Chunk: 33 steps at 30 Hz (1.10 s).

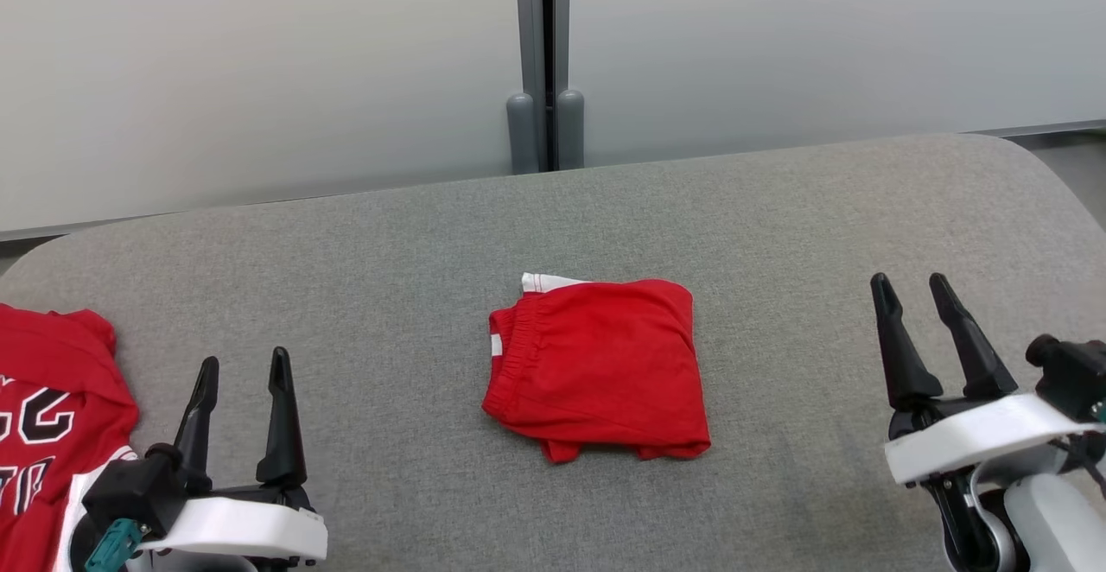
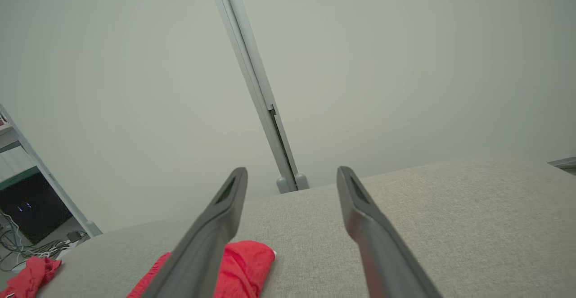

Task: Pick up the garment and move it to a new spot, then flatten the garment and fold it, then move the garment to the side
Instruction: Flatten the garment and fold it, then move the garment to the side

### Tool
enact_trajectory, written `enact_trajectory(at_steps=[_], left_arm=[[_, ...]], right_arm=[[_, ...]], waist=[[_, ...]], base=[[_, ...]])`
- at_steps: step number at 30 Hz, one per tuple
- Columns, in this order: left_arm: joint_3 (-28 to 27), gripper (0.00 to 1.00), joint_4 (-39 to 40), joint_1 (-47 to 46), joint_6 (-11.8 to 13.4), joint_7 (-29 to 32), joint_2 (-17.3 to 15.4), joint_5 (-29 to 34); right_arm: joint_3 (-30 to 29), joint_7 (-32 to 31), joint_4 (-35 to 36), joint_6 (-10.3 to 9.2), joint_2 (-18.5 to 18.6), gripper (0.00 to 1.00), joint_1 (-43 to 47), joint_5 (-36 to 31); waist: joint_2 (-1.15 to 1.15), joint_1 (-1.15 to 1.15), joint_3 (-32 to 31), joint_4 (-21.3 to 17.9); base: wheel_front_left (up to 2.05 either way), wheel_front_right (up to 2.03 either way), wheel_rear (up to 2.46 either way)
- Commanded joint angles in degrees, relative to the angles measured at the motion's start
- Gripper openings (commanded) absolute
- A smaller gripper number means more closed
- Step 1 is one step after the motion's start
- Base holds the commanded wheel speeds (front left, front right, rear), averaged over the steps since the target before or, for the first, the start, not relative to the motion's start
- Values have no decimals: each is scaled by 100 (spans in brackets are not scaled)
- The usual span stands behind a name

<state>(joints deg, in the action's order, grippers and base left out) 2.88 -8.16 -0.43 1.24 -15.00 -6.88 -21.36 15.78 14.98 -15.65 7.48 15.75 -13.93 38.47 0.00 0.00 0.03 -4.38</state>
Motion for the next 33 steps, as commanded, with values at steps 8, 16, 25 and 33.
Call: enact_trajectory(at_steps=[8,16,25,33], left_arm=[[-35,100,68,111,-73,-24,146,411],[-74,100,-8,75,-169,-24,235,702],[-122,100,-64,39,-275,-24,299,857],[-91,100,-68,82,-305,-15,333,916]], right_arm=[[-421,27,-6,3,-327,100,656,-979],[-414,28,-69,3,-476,100,623,-1192],[-330,28,-216,3,-459,100,548,-1193],[-294,8,-619,3,-580,100,291,-1329]], waist=[[0,0,1,49],[0,0,-3,55],[0,0,-28,100],[0,0,10,169]], base=[[0,0,0],[0,0,0],[0,0,0],[0,0,0]])
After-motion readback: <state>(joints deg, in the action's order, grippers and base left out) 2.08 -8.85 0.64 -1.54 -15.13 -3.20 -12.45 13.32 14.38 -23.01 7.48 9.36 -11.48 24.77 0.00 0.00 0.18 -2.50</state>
